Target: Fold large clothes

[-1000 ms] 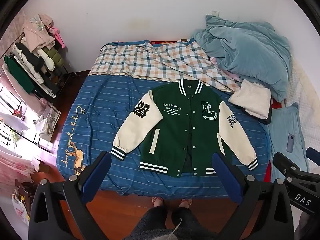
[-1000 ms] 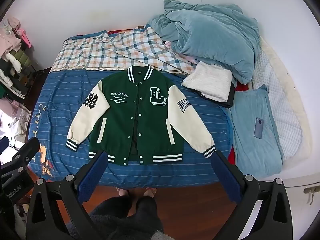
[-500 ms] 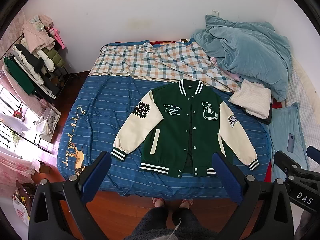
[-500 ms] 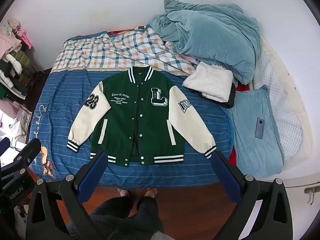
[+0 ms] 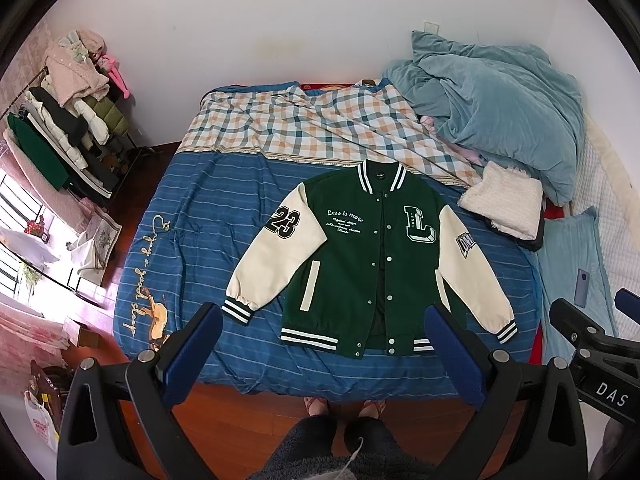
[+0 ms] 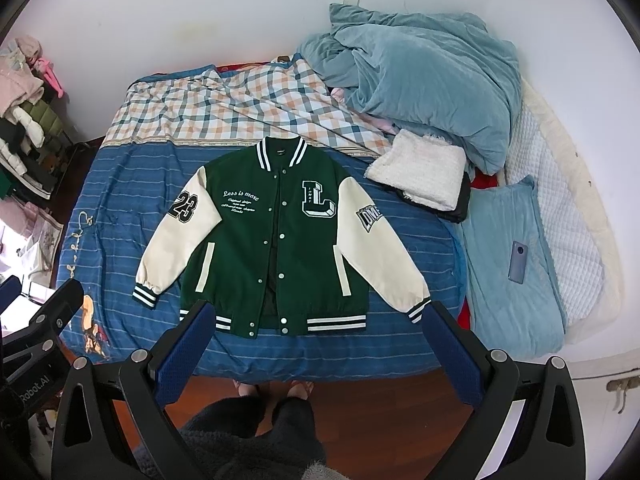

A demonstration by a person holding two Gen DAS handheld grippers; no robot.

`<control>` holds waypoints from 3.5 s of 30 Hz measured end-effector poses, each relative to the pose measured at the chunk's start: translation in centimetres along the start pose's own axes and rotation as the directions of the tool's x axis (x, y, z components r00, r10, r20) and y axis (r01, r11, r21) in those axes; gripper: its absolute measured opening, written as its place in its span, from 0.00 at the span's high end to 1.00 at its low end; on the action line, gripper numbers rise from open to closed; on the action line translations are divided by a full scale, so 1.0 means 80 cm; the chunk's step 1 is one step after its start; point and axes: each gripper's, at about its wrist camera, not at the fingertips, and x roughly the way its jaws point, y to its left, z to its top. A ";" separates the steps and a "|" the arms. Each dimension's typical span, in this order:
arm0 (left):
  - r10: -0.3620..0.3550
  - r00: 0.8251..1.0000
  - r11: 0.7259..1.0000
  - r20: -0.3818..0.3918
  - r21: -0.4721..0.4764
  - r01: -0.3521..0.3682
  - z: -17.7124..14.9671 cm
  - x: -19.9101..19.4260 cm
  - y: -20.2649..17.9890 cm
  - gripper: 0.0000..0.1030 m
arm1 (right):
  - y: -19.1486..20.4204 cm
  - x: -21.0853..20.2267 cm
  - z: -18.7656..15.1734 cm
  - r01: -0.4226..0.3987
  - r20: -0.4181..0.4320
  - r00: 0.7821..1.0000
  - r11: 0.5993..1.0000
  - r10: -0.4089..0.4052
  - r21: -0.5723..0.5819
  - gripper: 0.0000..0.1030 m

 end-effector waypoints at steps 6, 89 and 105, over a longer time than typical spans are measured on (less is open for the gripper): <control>0.001 1.000 1.000 0.000 -0.002 -0.001 -0.001 0.000 0.000 0.00 | -0.001 0.000 0.012 0.002 0.001 1.000 1.000 -0.002 -0.001 0.00; 0.354 0.904 0.935 -0.240 0.056 -0.351 0.019 0.475 -0.050 0.00 | -0.367 0.609 -0.195 0.007 -0.110 0.956 0.353 0.272 0.936 0.33; 0.362 0.845 0.925 -0.394 0.037 -0.379 -0.015 0.691 -0.076 0.00 | -0.432 0.801 -0.258 0.034 -0.040 0.982 0.033 0.185 0.999 0.74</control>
